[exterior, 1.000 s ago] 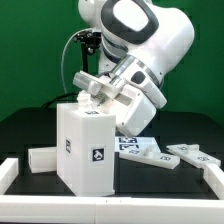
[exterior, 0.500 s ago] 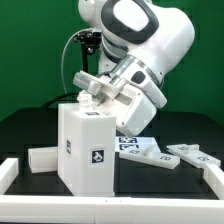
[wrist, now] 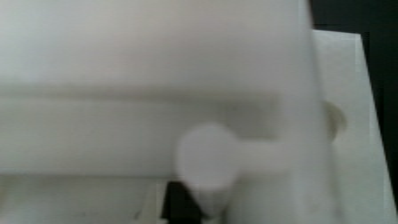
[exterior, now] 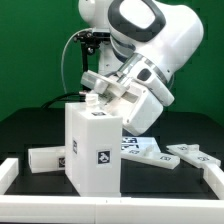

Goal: Assemble cabinet

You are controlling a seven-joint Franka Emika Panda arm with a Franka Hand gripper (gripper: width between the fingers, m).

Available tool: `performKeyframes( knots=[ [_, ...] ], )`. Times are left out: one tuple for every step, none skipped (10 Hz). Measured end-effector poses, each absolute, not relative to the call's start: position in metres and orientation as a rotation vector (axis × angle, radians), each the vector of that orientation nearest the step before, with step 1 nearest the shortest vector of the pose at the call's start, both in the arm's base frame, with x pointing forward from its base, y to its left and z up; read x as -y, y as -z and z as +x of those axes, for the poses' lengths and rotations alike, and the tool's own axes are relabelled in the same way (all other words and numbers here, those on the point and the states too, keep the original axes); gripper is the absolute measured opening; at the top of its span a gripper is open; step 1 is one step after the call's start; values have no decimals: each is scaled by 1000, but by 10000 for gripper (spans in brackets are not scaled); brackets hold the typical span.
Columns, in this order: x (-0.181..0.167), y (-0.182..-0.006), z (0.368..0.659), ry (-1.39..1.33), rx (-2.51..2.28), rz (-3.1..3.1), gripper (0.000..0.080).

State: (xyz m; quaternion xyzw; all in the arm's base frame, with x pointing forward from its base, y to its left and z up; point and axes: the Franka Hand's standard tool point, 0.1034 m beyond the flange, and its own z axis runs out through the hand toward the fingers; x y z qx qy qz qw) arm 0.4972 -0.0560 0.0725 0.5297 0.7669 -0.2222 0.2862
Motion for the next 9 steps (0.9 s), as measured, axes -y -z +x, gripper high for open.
performKeyframes(
  knots=[
    [46, -79, 499, 597, -2001, 1514, 87],
    [37, -88, 503, 586, -1947, 1657, 87],
    [32, -97, 507, 574, -1911, 1753, 87],
    [31, -105, 510, 536, -1899, 1853, 87],
    [33, -111, 511, 499, -1891, 1937, 88],
    [37, -108, 509, 445, -2033, 1850, 88],
    [45, -107, 506, 413, -2086, 1875, 88],
    [53, -109, 508, 371, -2112, 1915, 88],
    [57, -111, 508, 340, -2121, 1962, 88]
  ],
)
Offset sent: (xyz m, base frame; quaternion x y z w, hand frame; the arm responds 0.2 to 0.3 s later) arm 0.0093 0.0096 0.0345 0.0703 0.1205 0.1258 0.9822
